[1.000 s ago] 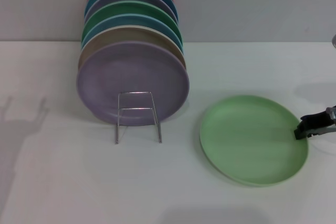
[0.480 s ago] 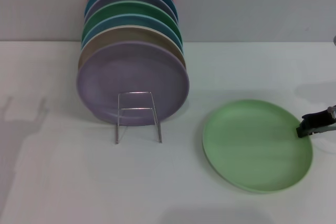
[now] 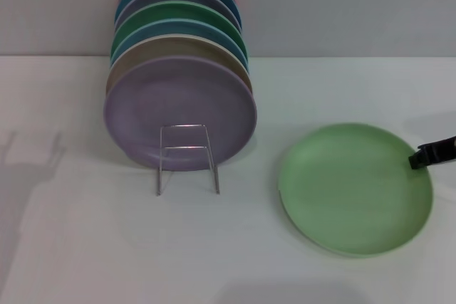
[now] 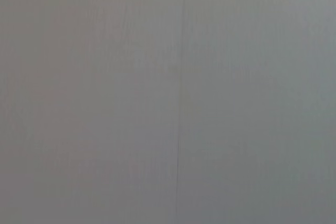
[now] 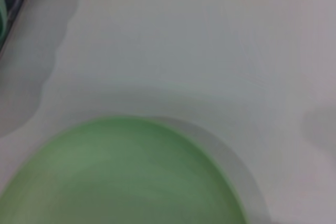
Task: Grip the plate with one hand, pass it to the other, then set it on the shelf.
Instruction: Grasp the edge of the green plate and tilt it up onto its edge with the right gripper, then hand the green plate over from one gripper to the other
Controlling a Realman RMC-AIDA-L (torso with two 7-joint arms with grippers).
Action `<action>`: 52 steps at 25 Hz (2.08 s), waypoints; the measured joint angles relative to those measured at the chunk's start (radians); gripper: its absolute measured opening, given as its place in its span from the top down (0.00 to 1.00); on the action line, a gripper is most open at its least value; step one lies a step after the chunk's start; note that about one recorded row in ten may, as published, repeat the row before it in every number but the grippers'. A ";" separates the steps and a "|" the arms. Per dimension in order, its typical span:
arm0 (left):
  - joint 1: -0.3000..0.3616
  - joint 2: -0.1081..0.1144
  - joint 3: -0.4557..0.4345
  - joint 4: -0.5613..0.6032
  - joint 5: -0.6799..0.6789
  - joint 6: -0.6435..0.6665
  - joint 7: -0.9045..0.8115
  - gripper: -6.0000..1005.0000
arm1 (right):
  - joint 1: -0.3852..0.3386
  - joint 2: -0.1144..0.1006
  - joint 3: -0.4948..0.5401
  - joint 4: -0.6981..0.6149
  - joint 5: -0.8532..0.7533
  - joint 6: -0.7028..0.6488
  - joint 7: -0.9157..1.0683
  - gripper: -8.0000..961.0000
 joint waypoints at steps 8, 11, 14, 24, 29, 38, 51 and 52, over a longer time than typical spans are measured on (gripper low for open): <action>0.000 0.001 -0.001 -0.002 -0.001 0.000 0.000 0.17 | -0.077 0.015 0.010 -0.141 0.030 -0.031 -0.087 0.96; 0.000 0.002 -0.002 -0.003 -0.001 0.000 0.000 0.17 | -0.104 0.015 0.011 -0.180 0.067 -0.053 -0.137 0.96; 0.000 0.002 -0.002 -0.003 -0.001 0.000 0.000 0.17 | -0.117 0.016 0.010 -0.196 0.079 -0.073 -0.162 0.96; 0.000 0.000 -0.002 -0.003 0.000 0.000 0.000 0.17 | -0.158 0.021 -0.004 -0.229 0.100 -0.199 -0.204 0.96; -0.005 0.000 -0.002 -0.004 0.000 0.000 0.000 0.17 | -0.162 0.021 -0.049 -0.283 0.059 -0.215 -0.170 0.96; -0.014 0.000 -0.002 -0.004 -0.001 -0.004 0.000 0.17 | -0.217 0.025 -0.273 -0.525 -0.167 -0.257 -0.049 0.96; -0.014 0.000 -0.002 -0.004 -0.011 -0.007 0.000 0.17 | -0.347 0.029 -0.520 -0.678 -0.402 -0.533 0.036 0.96; -0.014 0.000 -0.002 -0.004 -0.011 -0.007 0.000 0.17 | -0.347 0.029 -0.520 -0.678 -0.402 -0.533 0.036 0.96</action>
